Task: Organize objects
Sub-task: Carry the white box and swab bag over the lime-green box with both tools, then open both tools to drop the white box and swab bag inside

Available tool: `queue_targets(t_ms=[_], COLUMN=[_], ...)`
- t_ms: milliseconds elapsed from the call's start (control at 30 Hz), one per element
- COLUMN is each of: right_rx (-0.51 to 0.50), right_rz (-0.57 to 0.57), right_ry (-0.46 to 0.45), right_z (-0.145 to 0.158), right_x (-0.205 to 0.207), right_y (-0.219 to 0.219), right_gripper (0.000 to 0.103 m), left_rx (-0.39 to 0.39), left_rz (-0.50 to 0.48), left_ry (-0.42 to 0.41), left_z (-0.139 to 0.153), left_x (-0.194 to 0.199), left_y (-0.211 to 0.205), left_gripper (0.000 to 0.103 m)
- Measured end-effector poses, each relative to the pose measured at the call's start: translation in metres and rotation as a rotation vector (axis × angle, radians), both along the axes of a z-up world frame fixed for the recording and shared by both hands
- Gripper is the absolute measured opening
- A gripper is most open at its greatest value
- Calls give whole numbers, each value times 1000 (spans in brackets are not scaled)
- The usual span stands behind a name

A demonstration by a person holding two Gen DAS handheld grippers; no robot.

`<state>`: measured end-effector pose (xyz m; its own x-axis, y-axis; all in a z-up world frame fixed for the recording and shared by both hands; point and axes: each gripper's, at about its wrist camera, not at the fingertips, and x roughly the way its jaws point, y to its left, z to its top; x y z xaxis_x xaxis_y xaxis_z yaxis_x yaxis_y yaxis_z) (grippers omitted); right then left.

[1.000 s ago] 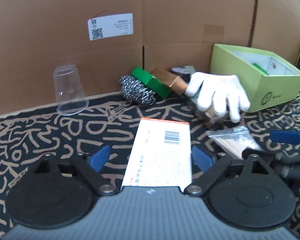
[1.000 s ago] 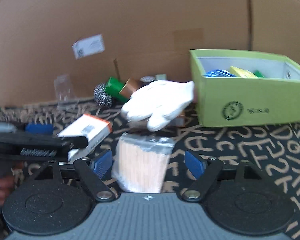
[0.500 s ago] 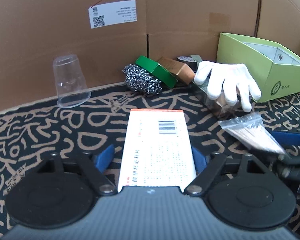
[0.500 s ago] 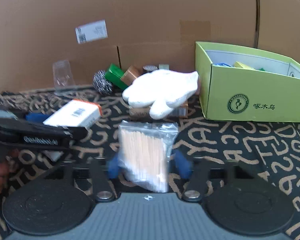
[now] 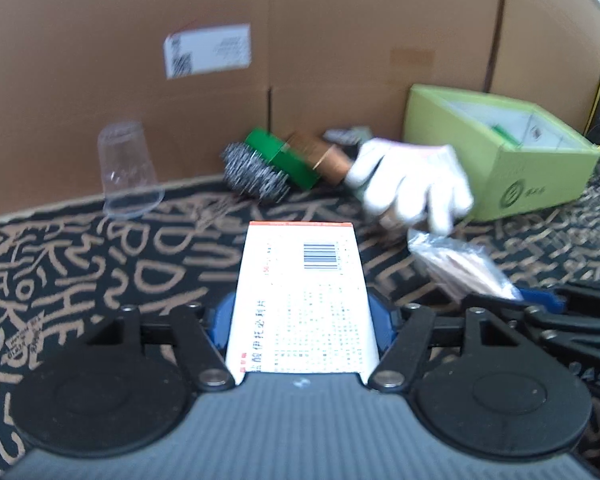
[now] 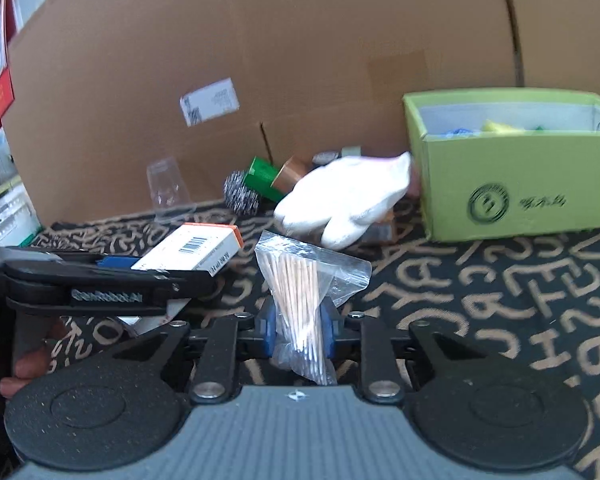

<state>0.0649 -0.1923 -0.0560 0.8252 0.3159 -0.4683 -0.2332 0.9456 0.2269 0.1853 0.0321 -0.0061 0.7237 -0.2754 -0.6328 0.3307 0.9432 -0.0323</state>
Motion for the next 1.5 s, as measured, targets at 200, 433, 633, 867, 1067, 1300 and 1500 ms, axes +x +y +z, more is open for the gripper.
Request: queue_targets(t_ms=[200,433,633,867,1067,1300,1500], right_rx=[12,29,-23,-155,-180,-219,-129], right_rz=[-67,-230,-363,-514,-457,-477,-579], right_ry=[-103,-200,-264,-297,-293,-269,-364], right_z=[17,36,42,42,38,24,28], right_x=[-8,5,23,84,112,118,97], right_y=[-35,-92,-137,-183,-196,-209,-219], right_gripper=[25,25,25,25,25,59,77], left_rx=[-59,-38,-35,-12,-24,-39,-54], left_rz=[-68,-181,-234,-208,-225,-205,-169], left_ry=[-62,-139,-142,-105,-96,-123,-129], left_z=[43,81,97,83,71,49,42], left_x=[-3,-6,10,59,84,98,94], left_y=[-32,-102,-168,-235,-269,-285,-274], left_gripper=[66,66,66,66,66,99,103])
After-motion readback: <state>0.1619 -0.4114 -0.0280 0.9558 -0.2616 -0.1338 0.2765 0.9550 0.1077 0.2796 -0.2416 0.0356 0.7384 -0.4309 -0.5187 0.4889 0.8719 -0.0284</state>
